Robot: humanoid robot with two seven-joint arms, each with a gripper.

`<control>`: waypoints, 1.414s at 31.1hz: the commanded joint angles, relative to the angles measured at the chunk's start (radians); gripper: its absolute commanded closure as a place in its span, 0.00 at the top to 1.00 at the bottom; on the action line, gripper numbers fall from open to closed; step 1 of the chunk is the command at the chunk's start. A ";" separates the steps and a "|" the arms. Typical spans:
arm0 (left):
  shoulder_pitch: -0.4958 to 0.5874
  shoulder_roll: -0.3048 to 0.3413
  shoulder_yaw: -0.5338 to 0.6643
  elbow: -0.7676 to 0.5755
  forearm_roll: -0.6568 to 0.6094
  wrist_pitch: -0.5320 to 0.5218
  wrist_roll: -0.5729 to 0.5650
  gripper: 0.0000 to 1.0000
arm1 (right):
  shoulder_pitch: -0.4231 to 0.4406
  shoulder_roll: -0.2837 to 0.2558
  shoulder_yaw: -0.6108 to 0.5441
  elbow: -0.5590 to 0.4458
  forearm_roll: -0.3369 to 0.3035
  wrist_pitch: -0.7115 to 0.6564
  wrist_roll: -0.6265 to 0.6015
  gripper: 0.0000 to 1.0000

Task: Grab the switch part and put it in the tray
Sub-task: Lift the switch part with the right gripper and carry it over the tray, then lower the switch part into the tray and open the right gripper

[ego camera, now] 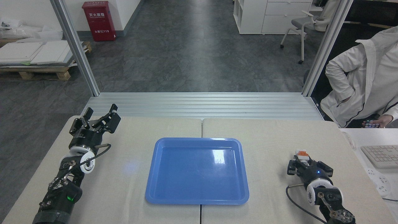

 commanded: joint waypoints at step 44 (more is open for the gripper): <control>0.000 0.000 0.000 0.000 0.000 0.000 0.000 1.00 | -0.144 0.405 0.122 -0.082 0.106 0.140 0.016 0.98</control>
